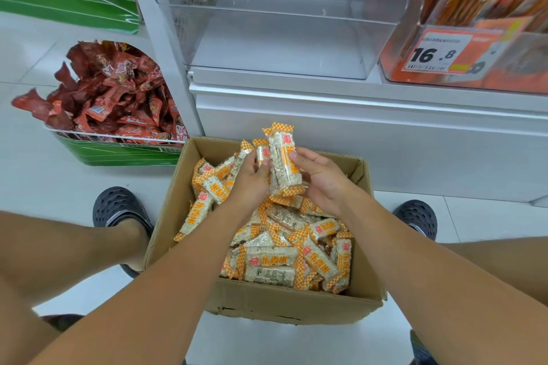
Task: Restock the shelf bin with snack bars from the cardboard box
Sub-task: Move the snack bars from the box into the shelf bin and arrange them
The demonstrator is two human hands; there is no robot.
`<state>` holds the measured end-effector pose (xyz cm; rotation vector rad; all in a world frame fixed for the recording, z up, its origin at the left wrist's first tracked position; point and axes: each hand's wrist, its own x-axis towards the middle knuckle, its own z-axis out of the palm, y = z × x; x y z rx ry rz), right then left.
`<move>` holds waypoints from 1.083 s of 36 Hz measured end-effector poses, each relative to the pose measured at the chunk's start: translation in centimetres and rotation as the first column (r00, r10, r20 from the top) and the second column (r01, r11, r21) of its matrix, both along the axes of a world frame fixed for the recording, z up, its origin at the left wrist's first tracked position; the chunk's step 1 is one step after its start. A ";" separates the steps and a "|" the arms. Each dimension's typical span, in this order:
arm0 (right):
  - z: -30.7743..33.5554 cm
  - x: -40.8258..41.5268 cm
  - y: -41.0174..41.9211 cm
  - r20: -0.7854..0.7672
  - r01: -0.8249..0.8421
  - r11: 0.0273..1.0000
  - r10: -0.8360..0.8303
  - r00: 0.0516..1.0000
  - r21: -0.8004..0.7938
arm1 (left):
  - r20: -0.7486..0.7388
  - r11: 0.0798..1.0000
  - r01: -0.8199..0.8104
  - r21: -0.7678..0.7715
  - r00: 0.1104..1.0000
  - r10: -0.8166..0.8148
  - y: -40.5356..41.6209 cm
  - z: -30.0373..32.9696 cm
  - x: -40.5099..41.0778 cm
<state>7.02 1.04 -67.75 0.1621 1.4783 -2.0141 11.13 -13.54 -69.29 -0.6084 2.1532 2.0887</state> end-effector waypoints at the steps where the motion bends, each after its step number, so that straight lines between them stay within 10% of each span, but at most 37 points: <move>1: 0.1 -0.1 -0.2 -0.017 0.014 1.000 -0.014 1.000 -0.003 | 0.011 1.000 -0.015 0.024 1.000 0.014 0.1 -0.1 -0.2; 10: -0.4 0.8 -1.2 -0.240 -0.017 0.969 0.078 0.968 0.245 | 0.089 0.979 0.011 0.203 0.996 -0.030 0.4 0.9 -1.1; 24: 1.2 1.3 -1.5 -0.165 -0.208 0.948 0.251 0.954 0.240 | 0.050 0.830 -0.072 0.553 0.997 0.054 -0.6 1.6 -2.1; 39: 8.4 -0.9 -3.1 -0.567 0.043 0.962 0.121 0.815 0.268 | -0.153 0.803 -0.141 0.579 0.948 0.277 -2.1 9.4 -4.0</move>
